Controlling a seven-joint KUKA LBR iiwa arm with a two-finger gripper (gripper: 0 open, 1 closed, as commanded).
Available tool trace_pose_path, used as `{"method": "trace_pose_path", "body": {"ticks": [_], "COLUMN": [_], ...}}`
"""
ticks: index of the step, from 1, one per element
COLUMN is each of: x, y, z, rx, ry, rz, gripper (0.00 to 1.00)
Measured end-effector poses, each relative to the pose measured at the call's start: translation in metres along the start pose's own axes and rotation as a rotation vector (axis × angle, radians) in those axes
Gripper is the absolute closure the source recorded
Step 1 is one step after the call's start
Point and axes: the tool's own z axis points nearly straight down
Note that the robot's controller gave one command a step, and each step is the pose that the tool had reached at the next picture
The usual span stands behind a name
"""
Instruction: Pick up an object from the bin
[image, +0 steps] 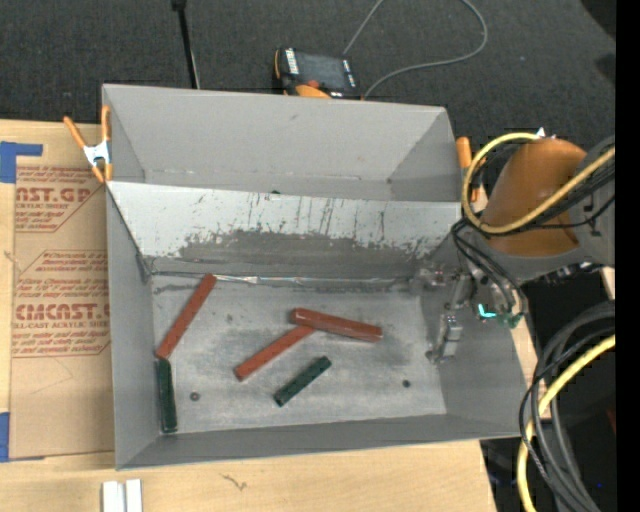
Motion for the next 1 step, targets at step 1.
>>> {"method": "trace_pose_path", "body": {"ticks": [1], "x": [-0.0274], "y": [0.0666], "z": [0.0680], "rx": [-0.003], "ry": [-0.003], "rz": [-0.125], "gripper": [0.00]}}
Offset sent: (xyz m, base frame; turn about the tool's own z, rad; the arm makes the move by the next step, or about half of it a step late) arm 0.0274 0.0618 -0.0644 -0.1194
